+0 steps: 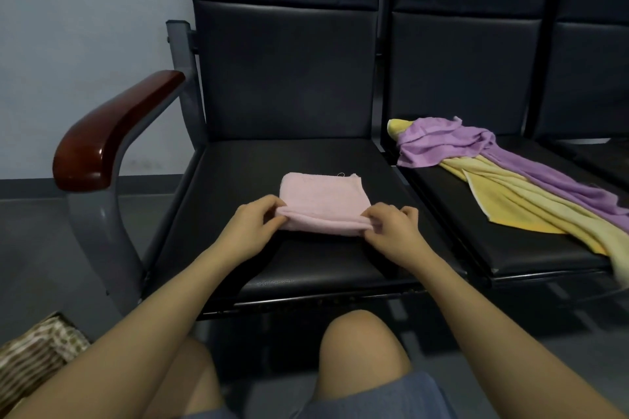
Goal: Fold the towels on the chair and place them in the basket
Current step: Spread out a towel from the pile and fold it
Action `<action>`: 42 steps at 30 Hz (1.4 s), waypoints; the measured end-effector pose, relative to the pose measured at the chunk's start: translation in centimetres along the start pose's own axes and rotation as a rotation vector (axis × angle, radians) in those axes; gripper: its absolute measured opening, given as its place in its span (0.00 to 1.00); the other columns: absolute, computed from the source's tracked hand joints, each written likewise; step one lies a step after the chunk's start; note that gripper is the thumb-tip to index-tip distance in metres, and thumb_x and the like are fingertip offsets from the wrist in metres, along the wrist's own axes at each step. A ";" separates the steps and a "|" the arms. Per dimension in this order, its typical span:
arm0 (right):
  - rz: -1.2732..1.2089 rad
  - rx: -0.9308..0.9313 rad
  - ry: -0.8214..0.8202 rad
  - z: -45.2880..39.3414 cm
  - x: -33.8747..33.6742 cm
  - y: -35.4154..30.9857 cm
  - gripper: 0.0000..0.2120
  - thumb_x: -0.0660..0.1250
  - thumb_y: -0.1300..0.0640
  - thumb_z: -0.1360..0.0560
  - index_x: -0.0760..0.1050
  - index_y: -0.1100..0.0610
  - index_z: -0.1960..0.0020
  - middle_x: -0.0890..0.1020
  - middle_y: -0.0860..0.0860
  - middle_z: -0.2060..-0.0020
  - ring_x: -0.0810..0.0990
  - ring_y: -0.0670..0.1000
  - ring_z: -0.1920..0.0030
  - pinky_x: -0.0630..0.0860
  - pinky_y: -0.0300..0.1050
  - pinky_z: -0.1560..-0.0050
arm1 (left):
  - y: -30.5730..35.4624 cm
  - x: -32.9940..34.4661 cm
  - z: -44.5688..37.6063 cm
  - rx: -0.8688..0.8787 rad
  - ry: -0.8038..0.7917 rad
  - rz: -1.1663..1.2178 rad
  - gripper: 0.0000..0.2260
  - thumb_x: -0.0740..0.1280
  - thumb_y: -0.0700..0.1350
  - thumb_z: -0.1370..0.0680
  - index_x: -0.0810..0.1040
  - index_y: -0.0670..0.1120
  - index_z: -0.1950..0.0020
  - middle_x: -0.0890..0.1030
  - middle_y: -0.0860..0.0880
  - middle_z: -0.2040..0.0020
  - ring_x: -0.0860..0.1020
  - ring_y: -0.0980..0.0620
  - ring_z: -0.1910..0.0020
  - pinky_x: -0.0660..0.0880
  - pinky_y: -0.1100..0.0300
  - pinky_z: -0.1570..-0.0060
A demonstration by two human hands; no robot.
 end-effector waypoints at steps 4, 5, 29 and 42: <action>-0.519 0.169 0.147 -0.8 -1.0 2.7 0.02 0.69 0.53 0.28 0.77 0.47 0.57 0.81 0.47 0.58 0.75 0.53 0.48 0.71 0.44 0.48 | 1.0 -0.7 -0.8 -0.031 0.043 0.095 0.06 0.63 0.45 0.20 0.74 0.47 0.45 0.78 0.54 0.51 0.76 0.58 0.52 0.74 0.60 0.51; -0.588 0.166 0.172 -1.0 -1.2 2.6 0.02 0.69 0.54 0.28 0.78 0.47 0.57 0.81 0.48 0.58 0.76 0.51 0.49 0.73 0.40 0.53 | 1.0 -0.8 -1.1 -0.050 0.047 0.111 0.06 0.62 0.46 0.19 0.72 0.47 0.44 0.77 0.54 0.52 0.76 0.57 0.53 0.74 0.60 0.53; -0.022 0.294 0.230 -11.4 1.4 4.8 0.15 0.61 0.53 0.21 0.74 0.51 0.36 0.73 0.50 0.38 0.68 0.52 0.36 0.56 0.48 0.39 | 1.7 1.1 -11.8 0.018 0.239 -0.505 0.13 0.58 0.49 0.19 0.78 0.47 0.40 0.77 0.50 0.39 0.72 0.50 0.40 0.64 0.56 0.42; 0.055 0.119 -0.128 -9.5 4.8 3.1 0.20 0.52 0.46 0.18 0.66 0.45 0.28 0.69 0.43 0.29 0.66 0.48 0.31 0.53 0.47 0.35 | -1.3 6.2 -9.3 -0.159 -0.217 -0.543 0.24 0.49 0.56 0.18 0.55 0.52 0.22 0.57 0.51 0.22 0.57 0.51 0.24 0.60 0.52 0.31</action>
Point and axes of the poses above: each hand's wrist, its own z-axis away from the middle knuckle, its own x-axis out of the palm, y = z × x, the point moved 10 cm from there along -z, towards the middle knuckle
